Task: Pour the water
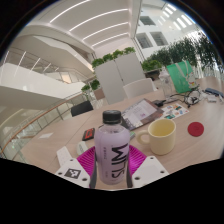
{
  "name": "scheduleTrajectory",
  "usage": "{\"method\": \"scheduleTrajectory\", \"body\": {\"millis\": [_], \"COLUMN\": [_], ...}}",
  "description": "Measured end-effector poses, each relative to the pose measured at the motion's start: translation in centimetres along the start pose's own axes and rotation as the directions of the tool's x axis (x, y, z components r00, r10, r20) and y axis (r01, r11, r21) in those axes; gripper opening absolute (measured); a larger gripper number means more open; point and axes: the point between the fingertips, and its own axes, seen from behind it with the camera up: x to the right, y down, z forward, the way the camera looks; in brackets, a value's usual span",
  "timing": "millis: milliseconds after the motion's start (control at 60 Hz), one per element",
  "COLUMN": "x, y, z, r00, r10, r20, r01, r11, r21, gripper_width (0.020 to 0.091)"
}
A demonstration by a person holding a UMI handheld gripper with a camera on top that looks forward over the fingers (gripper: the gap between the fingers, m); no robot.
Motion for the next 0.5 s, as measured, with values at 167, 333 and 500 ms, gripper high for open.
{"method": "scheduleTrajectory", "body": {"millis": [167, 333, 500], "x": [-4.0, -0.7, 3.2], "y": [-9.2, -12.0, -10.4], "z": [2.0, 4.1, 4.6], "r00": [0.812, 0.211, -0.219], "r10": [0.538, 0.939, 0.953], "r20": [0.224, 0.271, 0.208], "r01": [-0.552, -0.941, -0.939], "r11": [0.834, 0.270, -0.148], "r21": [-0.003, -0.206, -0.311], "gripper_width": [0.0413, 0.0410, 0.0412]}}
